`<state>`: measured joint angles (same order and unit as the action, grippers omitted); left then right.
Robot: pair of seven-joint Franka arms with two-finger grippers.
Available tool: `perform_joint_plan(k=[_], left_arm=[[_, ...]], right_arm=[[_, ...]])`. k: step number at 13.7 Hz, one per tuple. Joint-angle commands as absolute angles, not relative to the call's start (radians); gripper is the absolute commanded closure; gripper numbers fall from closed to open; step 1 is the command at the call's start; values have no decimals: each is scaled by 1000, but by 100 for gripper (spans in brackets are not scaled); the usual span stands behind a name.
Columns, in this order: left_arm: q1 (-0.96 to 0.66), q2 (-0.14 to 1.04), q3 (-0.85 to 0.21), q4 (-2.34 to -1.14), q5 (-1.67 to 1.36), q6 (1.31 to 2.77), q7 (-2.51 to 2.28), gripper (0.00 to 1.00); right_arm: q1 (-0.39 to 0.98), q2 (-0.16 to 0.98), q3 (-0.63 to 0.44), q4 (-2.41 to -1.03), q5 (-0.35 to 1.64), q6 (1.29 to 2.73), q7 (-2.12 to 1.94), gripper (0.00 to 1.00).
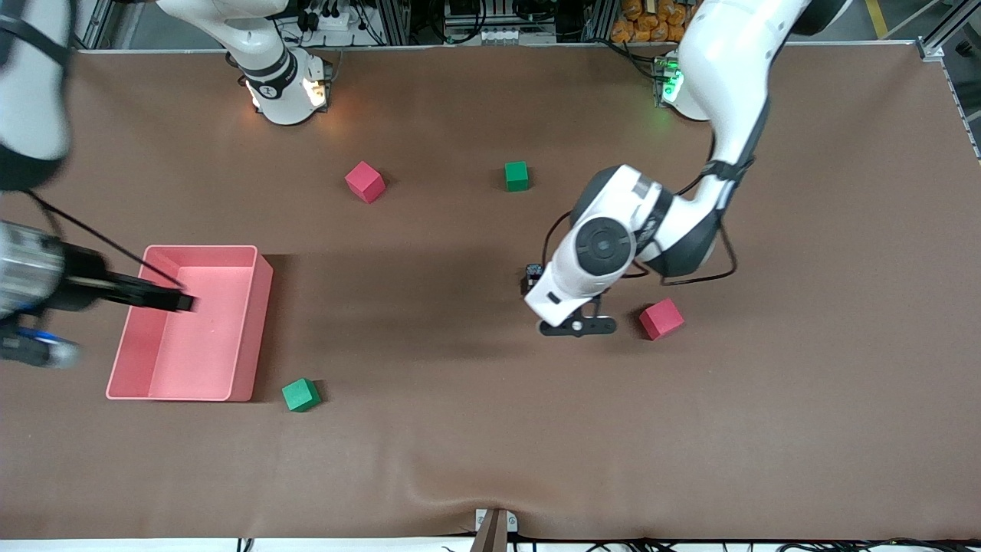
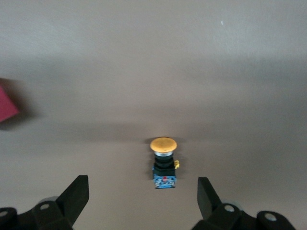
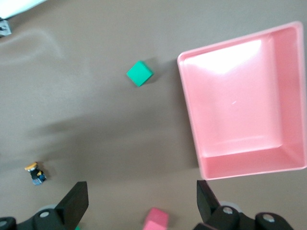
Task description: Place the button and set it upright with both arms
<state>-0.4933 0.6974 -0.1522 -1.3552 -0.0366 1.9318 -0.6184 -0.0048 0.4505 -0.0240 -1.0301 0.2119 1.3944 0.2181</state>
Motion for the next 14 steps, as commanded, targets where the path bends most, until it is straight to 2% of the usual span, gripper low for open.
perform_joint_plan(k=[1, 3, 7, 10, 12, 14], left_arm=[[-512, 751, -146, -1304, -72, 1936, -632, 0], [-514, 790, -144, -1304, -165, 1968, -644, 0], [-523, 839, -143, -1310, -169, 1967, -644, 0], [-549, 876, -137, -1310, -167, 1965, -650, 2], [-552, 890, -135, -1310, -164, 1965, -649, 3], [-560, 903, -135, -1312, -164, 1965, -650, 9]], right_arm=[[-41, 330, -2, -1110, 175, 1370, 187, 0], [-41, 208, 0, -1231, 141, 1414, 239, 0], [-29, -33, 2, -1517, 56, 1483, 239, 0], [-31, -118, -1, -1684, 46, 1595, 227, 0], [-26, -115, -2, -1687, 46, 1603, 226, 0], [-25, -104, 3, -1658, 45, 1595, 189, 0]])
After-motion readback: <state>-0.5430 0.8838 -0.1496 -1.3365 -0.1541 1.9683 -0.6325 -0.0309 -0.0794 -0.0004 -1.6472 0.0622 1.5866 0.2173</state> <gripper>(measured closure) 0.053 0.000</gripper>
